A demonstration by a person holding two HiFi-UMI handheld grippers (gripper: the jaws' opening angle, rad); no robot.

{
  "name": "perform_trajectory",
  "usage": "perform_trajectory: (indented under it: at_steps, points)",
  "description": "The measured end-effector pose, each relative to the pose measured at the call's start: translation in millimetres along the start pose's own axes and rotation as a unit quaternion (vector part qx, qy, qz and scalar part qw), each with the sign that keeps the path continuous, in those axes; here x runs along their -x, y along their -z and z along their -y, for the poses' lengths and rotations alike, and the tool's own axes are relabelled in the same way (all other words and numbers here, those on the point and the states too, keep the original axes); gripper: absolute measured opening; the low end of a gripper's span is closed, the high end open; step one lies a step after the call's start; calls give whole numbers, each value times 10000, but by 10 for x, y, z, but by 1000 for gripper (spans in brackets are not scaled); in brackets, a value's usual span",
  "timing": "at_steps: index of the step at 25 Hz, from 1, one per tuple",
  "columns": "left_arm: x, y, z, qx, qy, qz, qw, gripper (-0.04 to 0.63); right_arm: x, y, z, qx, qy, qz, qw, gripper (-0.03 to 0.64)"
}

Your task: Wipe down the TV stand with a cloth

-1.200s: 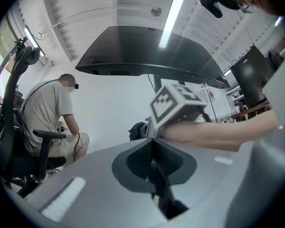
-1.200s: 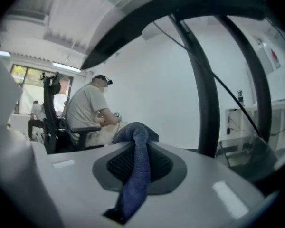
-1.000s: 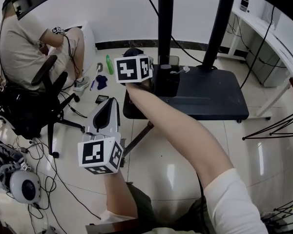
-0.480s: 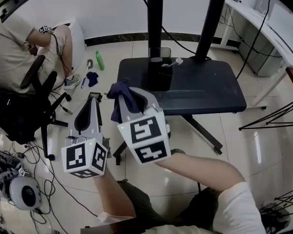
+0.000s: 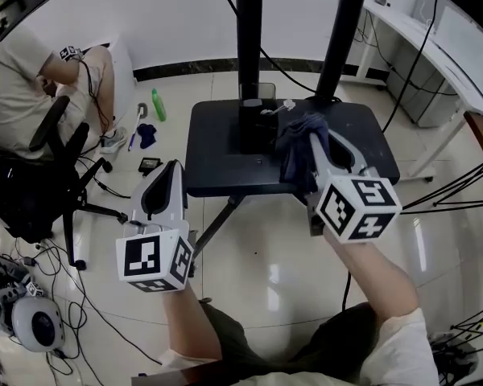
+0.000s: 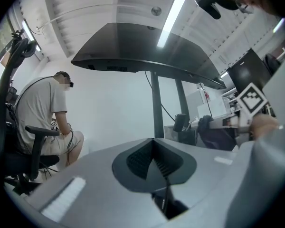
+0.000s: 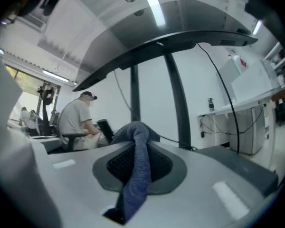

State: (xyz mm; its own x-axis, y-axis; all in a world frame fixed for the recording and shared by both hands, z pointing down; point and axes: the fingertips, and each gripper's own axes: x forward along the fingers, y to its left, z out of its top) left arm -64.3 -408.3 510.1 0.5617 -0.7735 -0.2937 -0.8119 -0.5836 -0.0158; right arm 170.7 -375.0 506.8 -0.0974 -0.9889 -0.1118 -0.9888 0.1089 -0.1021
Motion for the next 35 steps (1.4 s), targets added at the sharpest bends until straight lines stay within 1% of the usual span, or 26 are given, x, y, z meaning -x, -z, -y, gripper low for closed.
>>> perform_trajectory:
  at_steps: [1,3,5,7,9,12,14,16,21,22,24,25,26,27,29,31,35]
  points:
    - [12,-17,4,-3,-7,3,10000,109,-207,17,179,-80,101,-215,9997,43]
    - [36,-34,21,-14,-19,-12,10000,109,-630,84,398,-282,155,-677,9972,43]
    - [54,-34,56,-17,-9,-40,10000,109,-999,199,536,-260,278,-1106,9931,43]
    - [73,-48,107,-21,20,-47,10000,109,-1291,345,650,-336,391,-1421,9885,44]
    - [100,-83,161,-33,56,-27,10000,109,-1455,454,720,-443,454,-1578,9854,44]
    - [138,-160,212,-55,108,26,9999,109,-1426,498,643,-258,347,-1661,9852,44]
    - [135,-200,229,-71,139,64,9999,109,-1244,433,518,-139,173,-1618,9866,44]
    - [124,-220,254,-75,175,84,9998,109,-927,322,340,-23,-104,-1434,9896,44]
    - [55,-146,375,-86,302,-17,9995,110,274,154,-195,228,-672,-844,9939,44]
    - [29,-123,418,-101,358,-19,9993,109,491,120,-308,281,-800,-683,9940,46]
    - [-16,-78,509,-130,468,-31,9988,109,777,13,-399,467,-965,-180,9941,46]
    - [-30,-58,551,-135,505,-54,9986,109,833,-47,-348,551,-932,34,9941,46]
    - [-39,-48,590,-140,534,-73,9984,109,832,-95,-235,576,-829,132,9948,46]
    - [-44,-51,629,-151,566,-74,9983,109,773,-127,-75,535,-691,117,9961,46]
    - [-37,-77,711,-170,635,-66,9978,109,504,-147,299,372,-450,-128,9982,46]
    - [-16,-104,786,-183,694,-78,9974,109,101,-127,669,226,-241,-430,9985,46]
    - [29,-155,864,-233,740,-108,9969,110,-689,-8,1288,45,255,-911,9955,46]
